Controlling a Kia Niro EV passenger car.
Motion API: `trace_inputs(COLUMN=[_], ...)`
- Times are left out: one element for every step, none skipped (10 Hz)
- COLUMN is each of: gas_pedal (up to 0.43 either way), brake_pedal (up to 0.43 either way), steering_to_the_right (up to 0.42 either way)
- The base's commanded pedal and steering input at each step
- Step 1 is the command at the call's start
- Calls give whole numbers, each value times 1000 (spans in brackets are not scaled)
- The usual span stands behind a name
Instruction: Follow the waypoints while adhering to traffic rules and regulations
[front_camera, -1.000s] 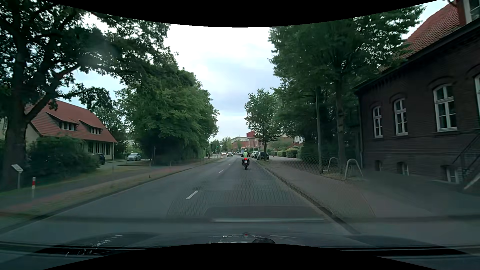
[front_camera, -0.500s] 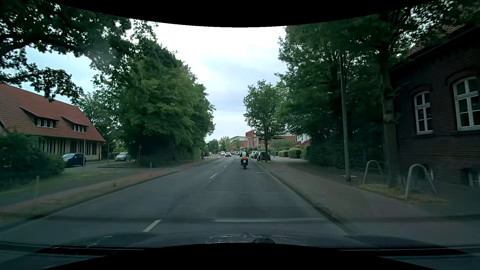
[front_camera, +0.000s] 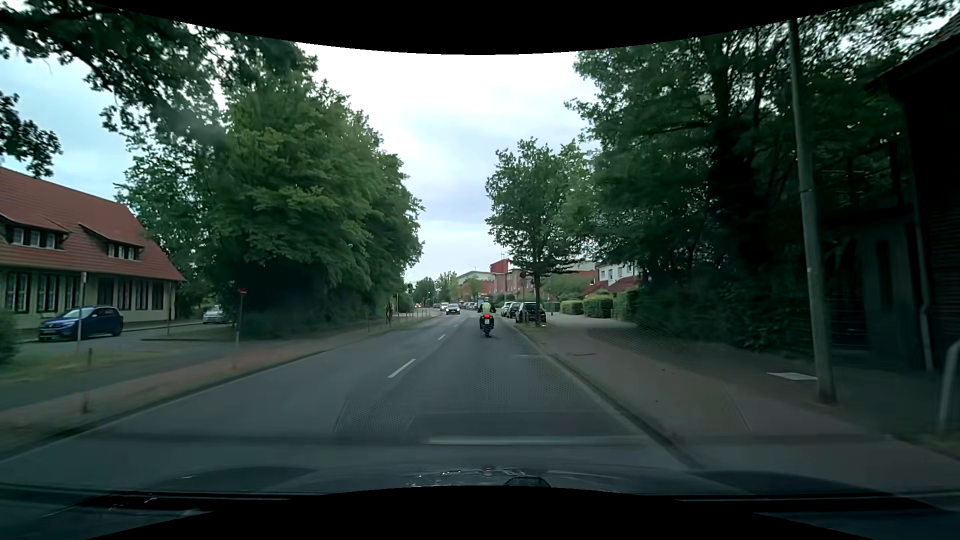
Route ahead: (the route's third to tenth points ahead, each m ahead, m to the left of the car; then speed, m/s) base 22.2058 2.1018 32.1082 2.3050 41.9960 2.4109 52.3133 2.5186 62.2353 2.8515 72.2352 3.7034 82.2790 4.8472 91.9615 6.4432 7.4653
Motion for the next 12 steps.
trace_inputs(gas_pedal=[150,150,150,150,150,150,150,150,150,150,150,150], brake_pedal=[0,0,0,0,0,0,0,0,0,0,0,0], steering_to_the_right=[0,-1,-1,-1,-2,-2,-2,-2,-2,-2,-2,-2])
